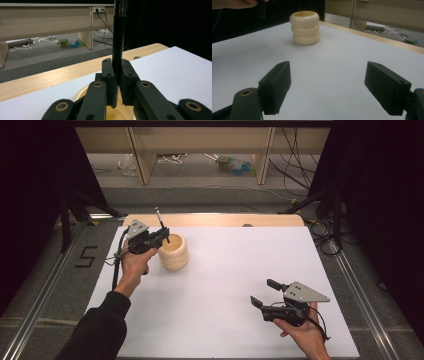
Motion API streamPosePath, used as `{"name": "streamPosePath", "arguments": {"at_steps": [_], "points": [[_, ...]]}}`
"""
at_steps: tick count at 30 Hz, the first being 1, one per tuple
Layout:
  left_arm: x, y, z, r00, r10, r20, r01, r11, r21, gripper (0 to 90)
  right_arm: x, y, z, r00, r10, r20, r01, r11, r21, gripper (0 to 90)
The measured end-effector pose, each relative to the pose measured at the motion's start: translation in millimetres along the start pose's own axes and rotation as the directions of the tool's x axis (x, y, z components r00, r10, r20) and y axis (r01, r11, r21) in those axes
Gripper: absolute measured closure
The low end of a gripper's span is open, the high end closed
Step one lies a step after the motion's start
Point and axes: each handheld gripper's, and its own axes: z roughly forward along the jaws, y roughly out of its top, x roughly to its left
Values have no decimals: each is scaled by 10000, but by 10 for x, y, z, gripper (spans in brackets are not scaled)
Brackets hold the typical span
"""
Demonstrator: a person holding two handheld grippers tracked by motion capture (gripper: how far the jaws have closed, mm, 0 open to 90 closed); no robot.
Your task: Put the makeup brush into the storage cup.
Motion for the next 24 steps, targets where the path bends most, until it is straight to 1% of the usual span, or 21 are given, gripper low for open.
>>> {"name": "streamPosePath", "arguments": {"at_steps": [1, 2, 3, 4, 5, 6, 7, 8, 10, 12, 13, 14, 15, 16, 18, 20, 21, 23, 24], "points": [[3, -6, 10, 9999, -146, 6, 146, 9998, -103, 835, 2, 1, 0, 10000, -5, -14, 5, 10000, -12, 222], [3, -6, 10, 9999, -146, 6, 146, 9998, -103, 835, -7, 4, 2, 9998, -184, 30, 184, 9998, -104, 222], [13, -11, 21, 9999, -155, -9, 155, 9998, -93, 835, -3, 5, 0, 9999, -137, 14, 137, 9999, -86, 221], [27, -11, 28, 10000, -9, -13, 9, 10000, -74, 835, 3, 4, -3, 10000, -23, -18, 23, 10000, -16, 221], [28, -15, 37, 10000, -52, -12, 52, 10000, -75, 835, 3, 2, 0, 10000, 5, -37, -5, 10000, -31, 221], [20, -22, 41, 9998, -177, -46, 176, 9998, -30, 835, 1, 0, 1, 10000, 0, -30, 0, 10000, -27, 220], [29, -25, 50, 10000, -45, -38, 45, 10000, -2, 835, 1, -1, 2, 10000, 0, -31, 0, 10000, -30, 220], [25, -34, 57, 9999, -129, -36, 129, 9999, 38, 835, 1, -1, 3, 10000, -16, -33, 16, 10000, -31, 220], [35, -49, 79, 10000, -81, -17, 81, 9999, 75, 835, -9, 2, 9, 9998, -217, 32, 218, 9997, -136, 220], [36, -64, 94, 9998, -172, -39, 173, 9997, 154, 835, -6, 3, 12, 9998, -192, 30, 192, 9997, -114, 220], [47, -65, 99, 10000, -43, -26, 43, 9999, 167, 835, -4, 3, 12, 9998, -189, -4, 189, 9997, -122, 221], [47, -65, 99, 10000, -43, -26, 43, 9999, 167, 835, -3, 2, 12, 9998, -190, -6, 190, 9997, -118, 220], [45, -74, 111, 9999, -104, 5, 104, 9997, 198, 835, -4, -1, 22, 9998, -198, -40, 197, 9995, -239, 221], [48, -78, 117, 10000, -41, -3, 41, 9997, 234, 835, -4, 2, 11, 9998, -204, -4, 204, 9997, -124, 220], [46, -84, 122, 10000, -58, -7, 59, 9996, 283, 835, -4, 2, 11, 9998, -183, -4, 183, 9998, -116, 221], [48, -110, 140, 9999, -102, -9, 102, 9989, 467, 835, -3, -3, 18, 9998, -196, 3, 196, 9997, -128, 221], [41, -121, 142, 9998, -202, -25, 204, 9983, 543, 835, -3, -3, 19, 9998, -214, -4, 213, 9997, -123, 221], [46, -128, 146, 9998, -191, -10, 191, 9982, 575, 835, -3, -1, 19, 9997, -224, -14, 224, 9997, -126, 221], [52, -128, 150, 10000, -89, 14, 88, 9983, 579, 835, -3, -2, 20, 9998, -216, -7, 216, 9997, -124, 221]]}}
